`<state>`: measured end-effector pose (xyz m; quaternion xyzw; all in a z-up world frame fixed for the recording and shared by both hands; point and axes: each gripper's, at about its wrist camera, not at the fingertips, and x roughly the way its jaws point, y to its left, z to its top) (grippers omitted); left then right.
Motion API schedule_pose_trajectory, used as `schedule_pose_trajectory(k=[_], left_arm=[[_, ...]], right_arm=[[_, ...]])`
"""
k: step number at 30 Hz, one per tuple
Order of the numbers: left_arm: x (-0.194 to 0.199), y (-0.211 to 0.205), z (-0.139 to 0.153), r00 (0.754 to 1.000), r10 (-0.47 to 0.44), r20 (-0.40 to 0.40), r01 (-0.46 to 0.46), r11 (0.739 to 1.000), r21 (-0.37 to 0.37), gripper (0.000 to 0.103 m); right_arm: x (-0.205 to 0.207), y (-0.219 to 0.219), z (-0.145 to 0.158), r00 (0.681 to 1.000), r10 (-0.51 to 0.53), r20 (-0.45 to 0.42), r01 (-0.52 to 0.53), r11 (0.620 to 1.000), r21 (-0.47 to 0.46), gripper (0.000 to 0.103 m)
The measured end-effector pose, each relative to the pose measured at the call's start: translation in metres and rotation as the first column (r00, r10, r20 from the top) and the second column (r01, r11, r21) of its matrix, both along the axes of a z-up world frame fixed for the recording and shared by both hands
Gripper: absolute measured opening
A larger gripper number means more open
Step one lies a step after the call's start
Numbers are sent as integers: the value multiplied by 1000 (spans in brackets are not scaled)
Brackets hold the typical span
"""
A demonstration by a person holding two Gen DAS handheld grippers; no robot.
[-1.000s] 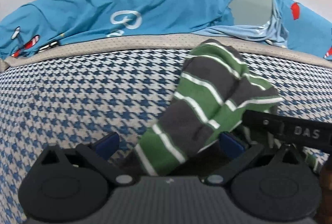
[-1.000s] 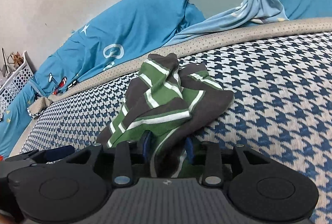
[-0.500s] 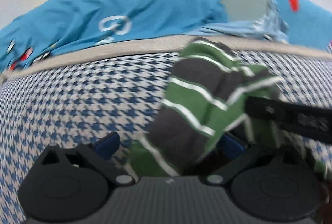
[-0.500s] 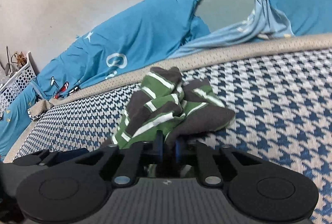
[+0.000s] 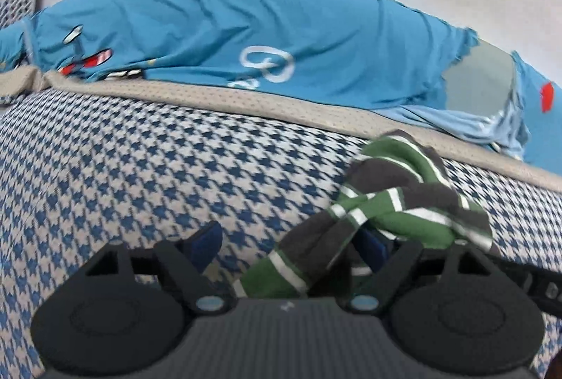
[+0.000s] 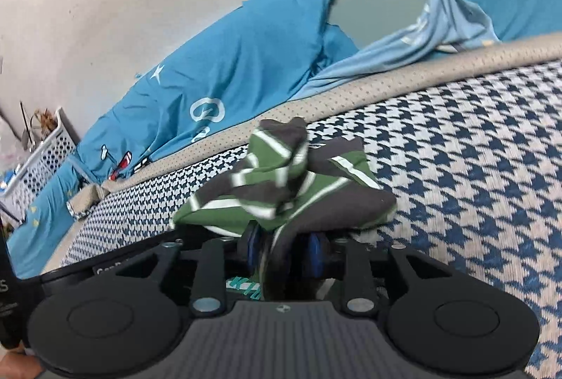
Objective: Fold clothes
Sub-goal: 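Grasp the garment with the right tool while the left tool pinches its edge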
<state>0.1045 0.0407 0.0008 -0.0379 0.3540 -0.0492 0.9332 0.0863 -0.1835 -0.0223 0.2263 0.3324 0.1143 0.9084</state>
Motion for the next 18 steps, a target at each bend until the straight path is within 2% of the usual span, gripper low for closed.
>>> schedule_pose_trajectory(k=[8, 13, 18], left_arm=[[10, 28, 3, 990, 139, -26, -139, 990, -17, 82], [13, 37, 1, 983, 176, -42, -177, 984, -5, 84], [14, 39, 1, 983, 172, -56, -173, 985, -9, 85]], right_arm=[[3, -19, -7, 994, -89, -61, 94, 992, 85, 33], [6, -18, -10, 993, -104, -56, 109, 991, 81, 37], [13, -16, -16, 993, -111, -47, 114, 991, 64, 41]])
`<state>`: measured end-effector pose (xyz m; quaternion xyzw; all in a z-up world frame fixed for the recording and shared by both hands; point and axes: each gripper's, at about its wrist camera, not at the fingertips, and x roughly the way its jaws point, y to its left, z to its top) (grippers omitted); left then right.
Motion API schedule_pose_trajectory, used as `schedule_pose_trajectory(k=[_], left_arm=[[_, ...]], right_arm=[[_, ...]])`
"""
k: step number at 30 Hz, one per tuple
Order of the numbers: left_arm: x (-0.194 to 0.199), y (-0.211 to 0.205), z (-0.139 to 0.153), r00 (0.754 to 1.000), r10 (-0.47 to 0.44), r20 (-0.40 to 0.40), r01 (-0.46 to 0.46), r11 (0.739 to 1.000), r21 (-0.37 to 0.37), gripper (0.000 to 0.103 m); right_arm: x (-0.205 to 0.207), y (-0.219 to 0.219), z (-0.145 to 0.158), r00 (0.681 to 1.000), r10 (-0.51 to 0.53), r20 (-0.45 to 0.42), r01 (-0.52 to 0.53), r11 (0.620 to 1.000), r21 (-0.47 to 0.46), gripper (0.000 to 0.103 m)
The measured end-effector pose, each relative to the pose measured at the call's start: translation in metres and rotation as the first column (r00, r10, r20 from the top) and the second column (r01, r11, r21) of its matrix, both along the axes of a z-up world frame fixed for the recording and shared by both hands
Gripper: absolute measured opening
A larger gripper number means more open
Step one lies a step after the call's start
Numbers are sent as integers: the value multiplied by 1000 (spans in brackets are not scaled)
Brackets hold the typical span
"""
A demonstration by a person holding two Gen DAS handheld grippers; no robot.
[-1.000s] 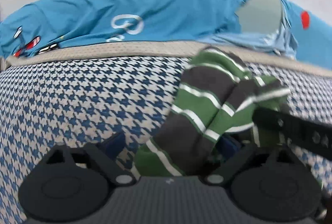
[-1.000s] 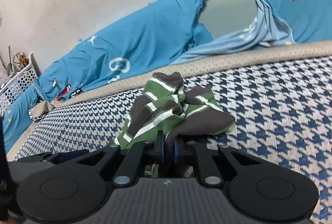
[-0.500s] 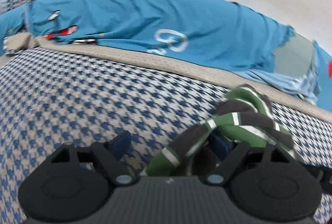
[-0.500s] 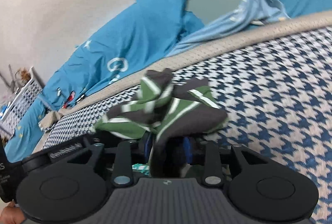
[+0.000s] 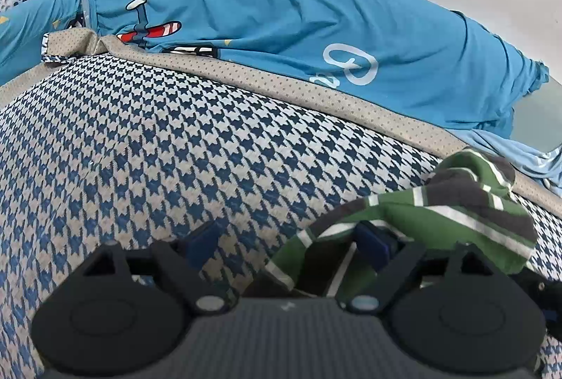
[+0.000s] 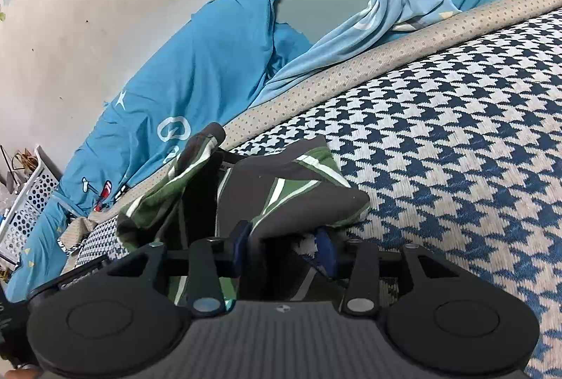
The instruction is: Fold clothes
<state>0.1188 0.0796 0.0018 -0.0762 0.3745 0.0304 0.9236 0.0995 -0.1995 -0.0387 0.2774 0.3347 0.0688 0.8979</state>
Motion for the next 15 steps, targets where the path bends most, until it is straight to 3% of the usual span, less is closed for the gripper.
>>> schedule_pose_trajectory(k=[2, 4, 6, 10, 15], left_arm=[[0, -1, 0, 1000, -7, -2, 7, 1000, 5, 85], [0, -3, -1, 1000, -11, -5, 11, 1000, 9, 86], [0, -4, -1, 1000, -11, -7, 11, 1000, 10, 86], [0, -7, 0, 1000, -18, -10, 18, 1000, 16, 88], [-2, -14, -2, 999, -40, -11, 40, 999, 32, 90]], right_arm=[[3, 1, -2, 1000, -2, 9, 2, 1000, -8, 41], [5, 3, -3, 1000, 2, 23, -1, 1000, -23, 33], [8, 5, -2, 999, 19, 36, -18, 999, -38, 10], [3, 7, 14, 994, 12, 113, 4, 990, -139, 7], [-5, -9, 35, 977, -66, 203, 112, 968, -225, 6]])
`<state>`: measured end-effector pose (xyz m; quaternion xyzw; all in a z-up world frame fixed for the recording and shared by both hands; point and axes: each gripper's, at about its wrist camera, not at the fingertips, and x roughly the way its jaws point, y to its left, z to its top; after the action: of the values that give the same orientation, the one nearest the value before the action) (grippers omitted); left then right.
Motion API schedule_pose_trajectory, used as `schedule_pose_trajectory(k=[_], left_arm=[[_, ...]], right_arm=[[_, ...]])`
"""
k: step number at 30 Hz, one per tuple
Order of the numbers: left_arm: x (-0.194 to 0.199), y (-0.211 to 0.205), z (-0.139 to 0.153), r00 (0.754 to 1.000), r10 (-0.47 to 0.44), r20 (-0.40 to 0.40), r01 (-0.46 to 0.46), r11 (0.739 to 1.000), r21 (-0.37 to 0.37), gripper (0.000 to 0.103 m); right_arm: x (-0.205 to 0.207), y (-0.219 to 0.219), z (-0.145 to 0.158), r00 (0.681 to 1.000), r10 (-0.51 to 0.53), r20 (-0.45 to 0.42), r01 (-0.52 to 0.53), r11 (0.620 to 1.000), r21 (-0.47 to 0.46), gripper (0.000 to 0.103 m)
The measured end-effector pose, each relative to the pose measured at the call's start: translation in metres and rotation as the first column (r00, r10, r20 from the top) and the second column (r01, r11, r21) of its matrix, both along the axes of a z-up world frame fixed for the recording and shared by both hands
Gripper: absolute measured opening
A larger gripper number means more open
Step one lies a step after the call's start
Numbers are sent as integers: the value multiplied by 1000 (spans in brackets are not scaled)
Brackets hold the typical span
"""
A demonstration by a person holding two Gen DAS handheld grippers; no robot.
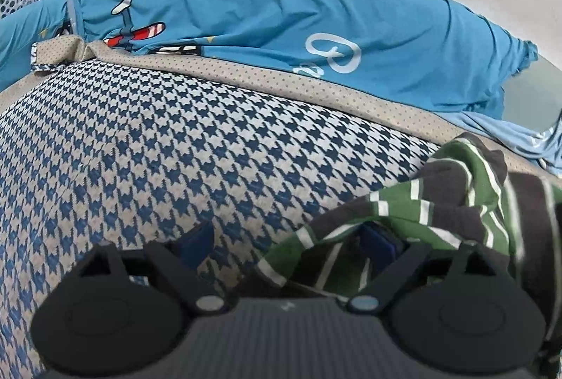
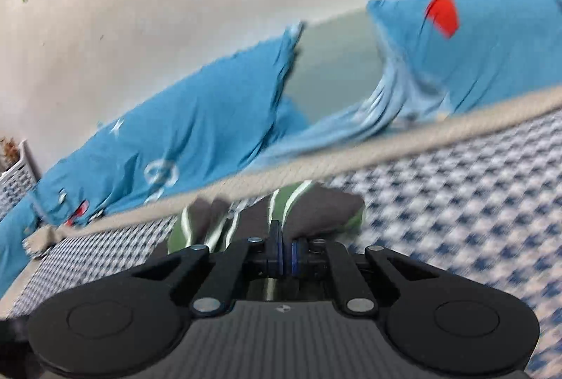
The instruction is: Fold clothes
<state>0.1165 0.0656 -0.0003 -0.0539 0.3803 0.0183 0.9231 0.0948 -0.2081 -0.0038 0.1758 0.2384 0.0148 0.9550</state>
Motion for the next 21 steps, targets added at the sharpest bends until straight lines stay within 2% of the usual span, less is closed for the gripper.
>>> schedule_pose_trajectory(k=[11, 14, 17, 19, 21], left_arm=[[3, -2, -4, 1000, 19, -9, -19, 1000, 5, 90], [3, -5, -6, 1000, 13, -18, -12, 1000, 14, 91], [2, -6, -7, 1000, 17, -22, -17, 1000, 18, 91], [2, -6, -6, 1000, 22, -18, -22, 1000, 15, 91], [1, -5, -5, 1000, 27, -14, -27, 1000, 12, 91]], right_arm=[[2, -42, 11, 985, -164, 44, 168, 980, -107, 5], [8, -49, 3, 986, -167, 26, 169, 980, -107, 6], [19, -55, -10, 979, -187, -76, 176, 976, -129, 6], [19, -58, -10, 973, -209, -100, 195, 972, -133, 12], [16, -59, -7, 968, -228, -100, 213, 967, -141, 23]])
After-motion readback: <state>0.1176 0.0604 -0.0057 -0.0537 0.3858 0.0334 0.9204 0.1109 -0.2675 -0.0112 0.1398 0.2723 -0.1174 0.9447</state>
